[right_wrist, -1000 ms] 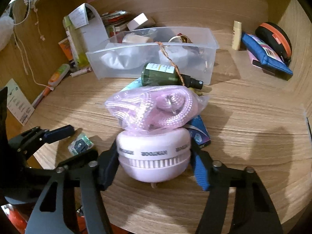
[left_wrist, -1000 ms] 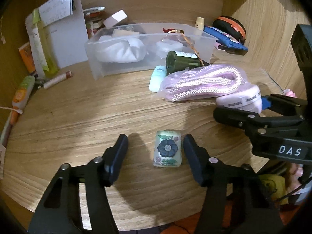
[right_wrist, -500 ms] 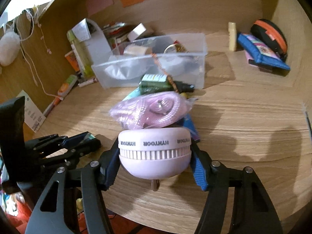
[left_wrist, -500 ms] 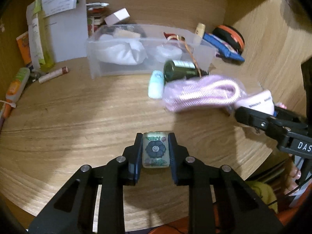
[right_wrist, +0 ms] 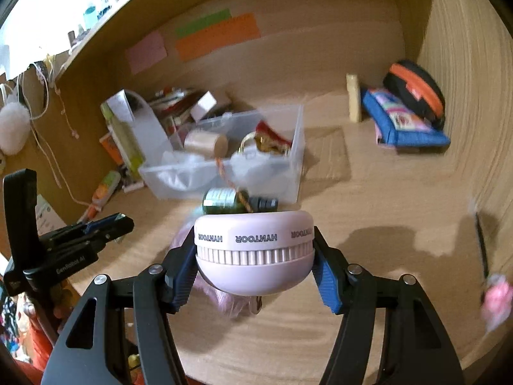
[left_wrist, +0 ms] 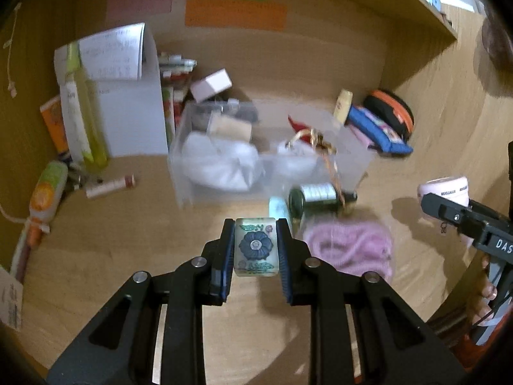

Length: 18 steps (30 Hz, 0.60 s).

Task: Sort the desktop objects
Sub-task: 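Carry the packet and pink fan into the clear box and open both tools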

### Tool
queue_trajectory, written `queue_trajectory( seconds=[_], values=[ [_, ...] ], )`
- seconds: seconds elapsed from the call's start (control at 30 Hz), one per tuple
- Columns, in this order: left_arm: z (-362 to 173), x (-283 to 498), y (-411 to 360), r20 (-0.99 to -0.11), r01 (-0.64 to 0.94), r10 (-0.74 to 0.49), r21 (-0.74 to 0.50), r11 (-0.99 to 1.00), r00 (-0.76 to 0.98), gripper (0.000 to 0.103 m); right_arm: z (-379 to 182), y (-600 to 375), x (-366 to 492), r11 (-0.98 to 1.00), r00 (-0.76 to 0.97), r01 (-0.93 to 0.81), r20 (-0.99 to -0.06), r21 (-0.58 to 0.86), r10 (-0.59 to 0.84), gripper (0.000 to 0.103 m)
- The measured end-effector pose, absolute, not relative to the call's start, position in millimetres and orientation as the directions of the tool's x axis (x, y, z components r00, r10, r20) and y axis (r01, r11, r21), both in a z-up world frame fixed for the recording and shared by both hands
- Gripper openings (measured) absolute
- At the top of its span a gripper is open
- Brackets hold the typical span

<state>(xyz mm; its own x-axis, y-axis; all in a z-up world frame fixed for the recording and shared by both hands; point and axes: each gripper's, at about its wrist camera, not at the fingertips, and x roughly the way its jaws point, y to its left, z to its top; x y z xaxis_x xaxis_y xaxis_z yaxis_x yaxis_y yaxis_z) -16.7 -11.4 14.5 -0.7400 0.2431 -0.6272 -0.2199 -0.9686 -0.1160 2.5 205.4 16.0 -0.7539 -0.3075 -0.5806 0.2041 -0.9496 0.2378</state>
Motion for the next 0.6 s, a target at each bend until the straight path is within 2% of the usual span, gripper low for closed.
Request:
queue_trajectory(
  seconds=[0.4,0.6],
  values=[
    [43.8,-65.8,-15.8,-0.584,-0.231,0.283,-0.164,-0.959,-0.761,0.024,41.1,199.3,-55.4,-0.954,-0.781,0.207,-0.551,0.217,-0.295,0.060],
    [40.1,-103.4,-5.4,-0.622,-0.259,0.301,-0.161,-0.952,-0.723,0.024,50.9,191.0,-95.1,-0.960,-0.780,0.211,-0.559,0.186,-0.280,0.060]
  ],
)
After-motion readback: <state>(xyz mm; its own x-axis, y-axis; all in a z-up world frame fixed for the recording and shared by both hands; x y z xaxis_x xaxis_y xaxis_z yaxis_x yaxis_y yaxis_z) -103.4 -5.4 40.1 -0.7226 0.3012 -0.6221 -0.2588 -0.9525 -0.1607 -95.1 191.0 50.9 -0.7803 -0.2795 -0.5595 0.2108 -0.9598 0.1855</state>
